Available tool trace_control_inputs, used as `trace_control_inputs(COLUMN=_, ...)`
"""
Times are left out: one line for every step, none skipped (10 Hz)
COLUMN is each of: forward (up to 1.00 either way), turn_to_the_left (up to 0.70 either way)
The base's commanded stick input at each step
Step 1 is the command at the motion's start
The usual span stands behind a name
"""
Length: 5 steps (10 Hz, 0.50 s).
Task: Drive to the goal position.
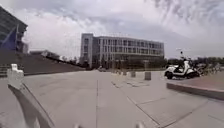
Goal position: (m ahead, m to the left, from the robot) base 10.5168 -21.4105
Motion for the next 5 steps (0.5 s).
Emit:
trace_control_inputs(forward=0.70, turn_to_the_left=-0.14)
trace_control_inputs(forward=0.70, turn_to_the_left=-0.14)
trace_control_inputs(forward=0.70, turn_to_the_left=-0.14)
trace_control_inputs(forward=0.70, turn_to_the_left=-0.14)
trace_control_inputs(forward=0.70, turn_to_the_left=-0.14)
